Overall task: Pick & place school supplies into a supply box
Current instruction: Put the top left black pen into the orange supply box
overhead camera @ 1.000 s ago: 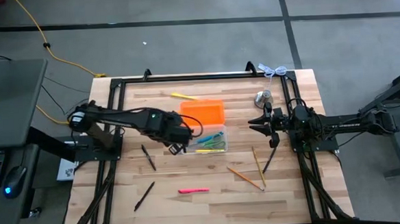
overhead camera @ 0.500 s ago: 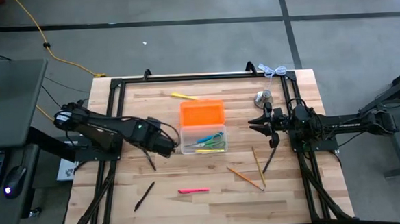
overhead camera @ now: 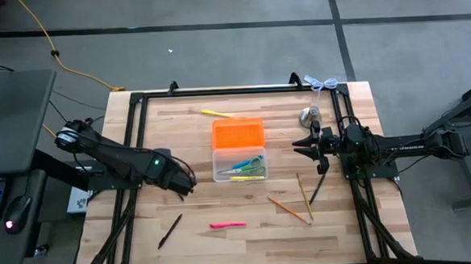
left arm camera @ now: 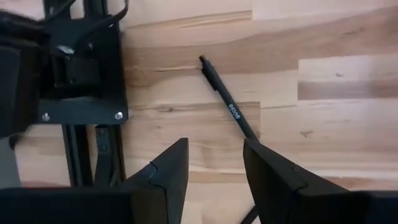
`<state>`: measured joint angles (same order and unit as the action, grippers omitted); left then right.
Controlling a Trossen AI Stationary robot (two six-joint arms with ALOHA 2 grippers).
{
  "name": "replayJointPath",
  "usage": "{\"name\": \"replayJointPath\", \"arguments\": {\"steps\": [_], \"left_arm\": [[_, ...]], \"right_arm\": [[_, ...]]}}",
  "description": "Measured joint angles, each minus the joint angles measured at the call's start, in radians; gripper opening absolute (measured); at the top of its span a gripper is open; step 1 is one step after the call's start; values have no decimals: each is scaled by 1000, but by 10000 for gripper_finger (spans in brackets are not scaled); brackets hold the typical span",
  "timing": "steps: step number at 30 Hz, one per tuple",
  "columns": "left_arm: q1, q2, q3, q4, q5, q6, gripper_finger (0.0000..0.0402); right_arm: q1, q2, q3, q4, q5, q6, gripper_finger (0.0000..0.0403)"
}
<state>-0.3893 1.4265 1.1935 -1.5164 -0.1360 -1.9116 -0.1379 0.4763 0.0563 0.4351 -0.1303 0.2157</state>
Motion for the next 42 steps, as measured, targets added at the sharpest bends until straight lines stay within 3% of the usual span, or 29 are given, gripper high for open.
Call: {"name": "replayJointPath", "arguments": {"steps": [18,32,42], "left_arm": [[3,-5,-259,316,-4,-211,182],[3,-5,-469,621,-6,-271,181],[4,-8,-555,725,-6,-301,181]], "right_arm": [[0,0,0,-1,0,0,78],[0,0,0,-1,11,0,78],[0,0,0,0,11,0,78]]}}
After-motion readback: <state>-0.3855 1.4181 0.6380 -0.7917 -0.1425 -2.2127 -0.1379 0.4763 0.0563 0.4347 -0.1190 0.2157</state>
